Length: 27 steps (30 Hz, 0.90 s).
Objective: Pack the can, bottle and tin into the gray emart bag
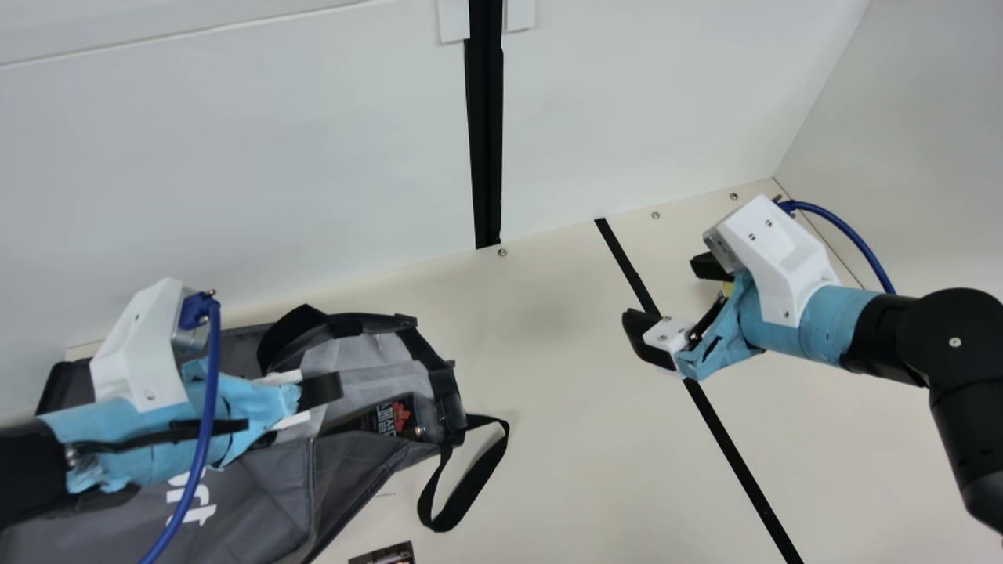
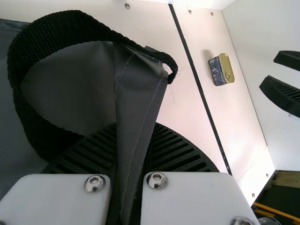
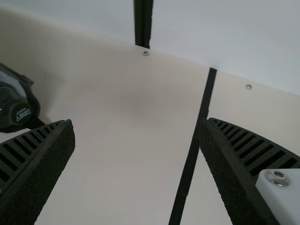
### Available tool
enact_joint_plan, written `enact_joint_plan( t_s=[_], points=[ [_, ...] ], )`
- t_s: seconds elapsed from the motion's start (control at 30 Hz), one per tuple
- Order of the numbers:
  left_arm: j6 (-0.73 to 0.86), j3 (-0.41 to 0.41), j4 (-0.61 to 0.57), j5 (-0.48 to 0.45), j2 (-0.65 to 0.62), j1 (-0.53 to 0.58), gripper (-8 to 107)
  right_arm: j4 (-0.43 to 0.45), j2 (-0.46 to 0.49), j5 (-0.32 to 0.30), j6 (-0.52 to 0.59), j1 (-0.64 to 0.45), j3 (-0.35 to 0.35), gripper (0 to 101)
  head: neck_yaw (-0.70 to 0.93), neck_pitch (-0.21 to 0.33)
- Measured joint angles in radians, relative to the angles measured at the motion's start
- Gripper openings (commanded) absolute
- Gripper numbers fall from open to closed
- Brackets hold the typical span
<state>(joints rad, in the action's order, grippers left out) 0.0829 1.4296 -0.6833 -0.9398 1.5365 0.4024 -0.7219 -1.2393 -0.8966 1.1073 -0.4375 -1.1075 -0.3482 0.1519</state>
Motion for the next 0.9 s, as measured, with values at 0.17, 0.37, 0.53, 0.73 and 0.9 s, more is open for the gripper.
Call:
enact_joint_plan(
  t_s=[0.17,0.37,0.53,0.73,0.9],
  points=[
    [0.0,0.0,0.0,0.0,0.0,0.0,10,0.068,0.024,0.035,-0.065,-0.018,0.008,91,0.0,0.0],
    [0.0,0.0,0.0,0.0,0.0,0.0,10,0.166,0.044,0.068,-0.166,-0.035,0.01,91,0.0,0.0],
    [0.0,0.0,0.0,0.0,0.0,0.0,10,0.246,0.06,0.08,-0.262,-0.045,0.008,91,0.0,0.0],
    [0.0,0.0,0.0,0.0,0.0,0.0,10,0.35,0.079,0.075,-0.38,-0.051,-0.004,91,0.0,0.0],
    [0.0,0.0,0.0,0.0,0.0,0.0,10,0.434,0.097,0.051,-0.478,-0.052,-0.018,91,0.002,0.0]
  ],
)
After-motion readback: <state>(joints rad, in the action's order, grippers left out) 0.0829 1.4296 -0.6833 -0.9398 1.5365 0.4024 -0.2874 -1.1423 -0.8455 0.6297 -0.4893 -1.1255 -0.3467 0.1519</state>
